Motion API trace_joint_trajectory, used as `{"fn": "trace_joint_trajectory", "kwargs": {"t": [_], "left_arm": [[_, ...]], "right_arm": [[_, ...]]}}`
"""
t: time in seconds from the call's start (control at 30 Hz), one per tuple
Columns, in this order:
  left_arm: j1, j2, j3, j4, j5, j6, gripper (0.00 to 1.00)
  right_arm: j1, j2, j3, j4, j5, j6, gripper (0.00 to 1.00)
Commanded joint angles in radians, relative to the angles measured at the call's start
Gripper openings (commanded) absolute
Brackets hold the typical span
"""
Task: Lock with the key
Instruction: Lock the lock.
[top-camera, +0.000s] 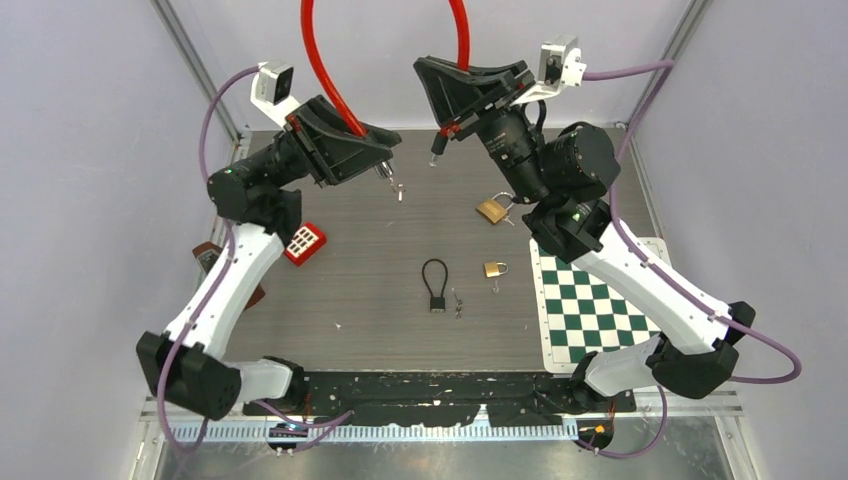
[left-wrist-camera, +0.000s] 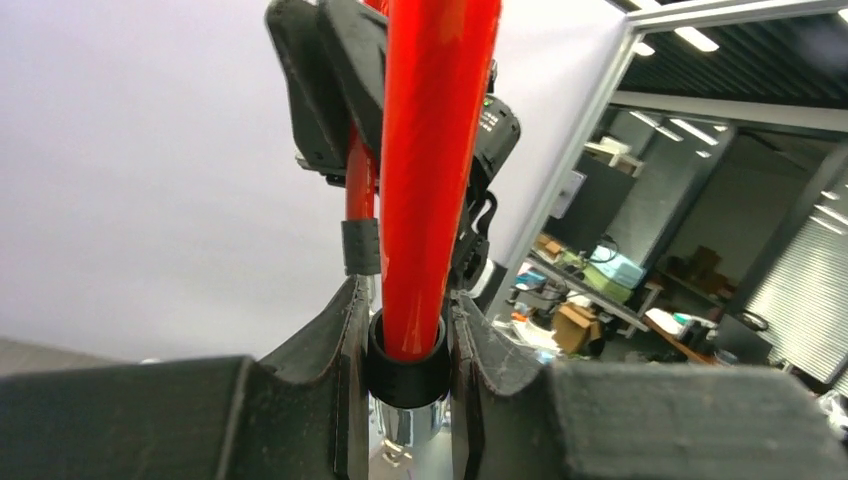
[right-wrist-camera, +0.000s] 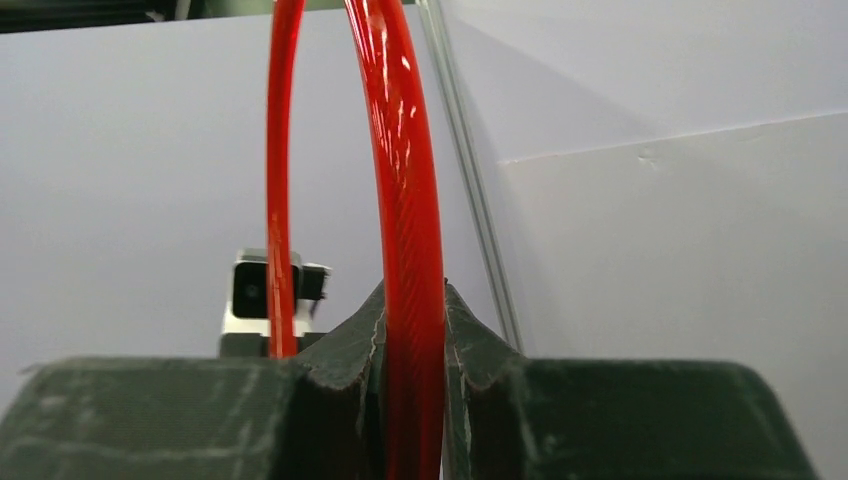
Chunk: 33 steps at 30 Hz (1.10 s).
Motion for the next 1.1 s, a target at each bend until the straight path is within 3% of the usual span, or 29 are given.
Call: {"fn": "trace_joint_trajectory", "kwargs": {"t": [0.0,0.17,0.3,0.4,0.57,0.63,0.87,0.97,1.07], "left_arm": [[0.025,-0.154,0.018,-0.521,0.054,0.436,0.00],[0.069,-0.245,0.167,-1.208,0.073,1.024,0.00],[0.101,-0.268,0.277,-1.449,0.064,1.256,0.00],[0.104,-0.275,0.322,-1.501,0.048,1.315,0.00],[0.104,-0.286,0.366,-1.535,0.044,1.374,0.00],[0.104,-0.289,0.384,-1.563,0.046,1.400,0.00],[0.104,-0.303,0.399,-1.562,-0.001,1.375,0.00],[0.104,-0.309,0.403,-1.566,-0.040,1.370,0.00],[0.104,-0.313,0.401,-1.557,-0.031,1.365,0.00]], "right_arm": [[-0.051,-0.054,0.001,-0.123,-0.012,-0.011,0.11],[-0.206,-0.150,-0.131,-0.307,-0.196,0.005,0.26],[-0.254,-0.216,-0.221,-0.370,-0.316,-0.080,0.36],[-0.266,-0.243,-0.274,-0.432,-0.351,-0.133,0.48],[-0.282,-0.262,-0.326,-0.408,-0.388,-0.113,0.80],[-0.288,-0.264,-0.334,-0.395,-0.401,-0.105,0.86],[-0.333,-0.251,-0.327,-0.438,-0.518,-0.075,0.87],[-0.351,-0.268,-0.347,-0.494,-0.623,-0.129,0.88],[-0.355,-0.273,-0.376,-0.568,-0.620,-0.201,0.89]]}}
